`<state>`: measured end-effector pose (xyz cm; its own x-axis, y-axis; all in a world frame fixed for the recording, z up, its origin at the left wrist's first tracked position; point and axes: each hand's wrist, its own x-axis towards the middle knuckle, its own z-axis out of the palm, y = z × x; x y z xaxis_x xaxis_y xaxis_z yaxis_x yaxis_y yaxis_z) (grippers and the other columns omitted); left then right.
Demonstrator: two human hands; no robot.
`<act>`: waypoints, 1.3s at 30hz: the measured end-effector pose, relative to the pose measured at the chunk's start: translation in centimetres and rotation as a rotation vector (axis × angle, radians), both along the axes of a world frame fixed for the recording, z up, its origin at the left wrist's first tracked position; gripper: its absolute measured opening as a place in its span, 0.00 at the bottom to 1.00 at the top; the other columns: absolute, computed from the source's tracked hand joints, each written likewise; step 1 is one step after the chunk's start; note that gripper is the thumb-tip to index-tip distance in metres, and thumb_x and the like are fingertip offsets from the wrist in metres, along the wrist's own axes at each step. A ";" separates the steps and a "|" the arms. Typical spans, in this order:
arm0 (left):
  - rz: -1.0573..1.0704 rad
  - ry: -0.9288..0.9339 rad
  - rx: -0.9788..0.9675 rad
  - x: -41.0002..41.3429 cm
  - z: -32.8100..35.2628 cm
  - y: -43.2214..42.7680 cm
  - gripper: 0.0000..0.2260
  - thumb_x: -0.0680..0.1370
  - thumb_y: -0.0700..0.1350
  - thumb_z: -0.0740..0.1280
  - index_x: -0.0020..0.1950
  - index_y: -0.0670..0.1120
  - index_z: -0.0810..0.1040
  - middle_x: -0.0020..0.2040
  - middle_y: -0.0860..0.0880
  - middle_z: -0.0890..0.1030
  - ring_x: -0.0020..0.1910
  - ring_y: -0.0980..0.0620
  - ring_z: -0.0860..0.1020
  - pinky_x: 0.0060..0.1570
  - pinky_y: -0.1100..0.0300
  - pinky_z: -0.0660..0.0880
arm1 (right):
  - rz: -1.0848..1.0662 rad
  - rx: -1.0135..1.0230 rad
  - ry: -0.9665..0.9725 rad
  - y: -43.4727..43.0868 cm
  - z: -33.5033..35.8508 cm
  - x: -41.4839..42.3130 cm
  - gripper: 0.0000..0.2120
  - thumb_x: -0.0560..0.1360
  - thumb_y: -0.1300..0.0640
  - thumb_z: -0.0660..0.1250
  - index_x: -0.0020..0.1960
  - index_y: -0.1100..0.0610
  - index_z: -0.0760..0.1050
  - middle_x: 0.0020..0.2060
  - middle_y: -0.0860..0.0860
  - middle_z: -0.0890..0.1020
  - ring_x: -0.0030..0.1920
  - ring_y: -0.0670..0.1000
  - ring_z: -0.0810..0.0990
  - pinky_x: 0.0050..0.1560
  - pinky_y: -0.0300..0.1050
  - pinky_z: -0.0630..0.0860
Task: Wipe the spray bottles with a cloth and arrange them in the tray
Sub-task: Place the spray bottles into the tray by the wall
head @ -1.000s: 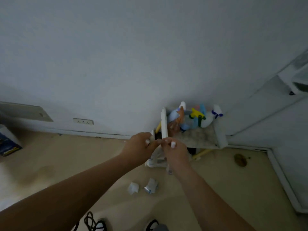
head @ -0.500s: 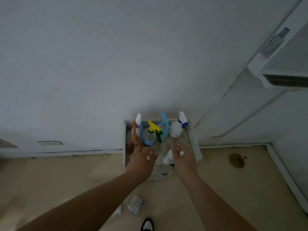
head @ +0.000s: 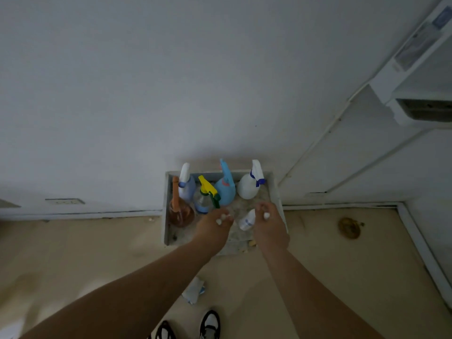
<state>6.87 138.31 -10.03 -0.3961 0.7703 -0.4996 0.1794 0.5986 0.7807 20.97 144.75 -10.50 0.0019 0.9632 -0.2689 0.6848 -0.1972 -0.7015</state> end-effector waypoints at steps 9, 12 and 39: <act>-0.064 0.017 -0.084 3.1 -1.7 3.3 0.14 0.82 0.52 0.67 0.66 0.51 0.80 0.62 0.51 0.81 0.61 0.49 0.79 0.64 0.56 0.75 | 0.001 0.065 -0.046 3.3 -1.1 1.3 0.06 0.82 0.42 0.61 0.54 0.42 0.75 0.43 0.45 0.80 0.45 0.51 0.78 0.41 0.45 0.71; -0.044 0.002 -0.117 4.5 -2.1 5.6 0.15 0.84 0.49 0.66 0.70 0.49 0.78 0.65 0.50 0.79 0.65 0.49 0.78 0.61 0.62 0.72 | 0.045 0.067 0.017 4.9 -2.8 2.1 0.06 0.82 0.47 0.63 0.55 0.46 0.77 0.43 0.44 0.79 0.44 0.49 0.78 0.39 0.41 0.69; -0.089 0.071 -0.177 6.0 -1.5 8.3 0.28 0.83 0.46 0.66 0.82 0.46 0.61 0.80 0.46 0.66 0.79 0.47 0.65 0.72 0.61 0.62 | 0.106 -0.158 0.163 9.8 -3.9 4.5 0.19 0.78 0.46 0.71 0.63 0.57 0.77 0.56 0.49 0.81 0.60 0.54 0.80 0.50 0.43 0.73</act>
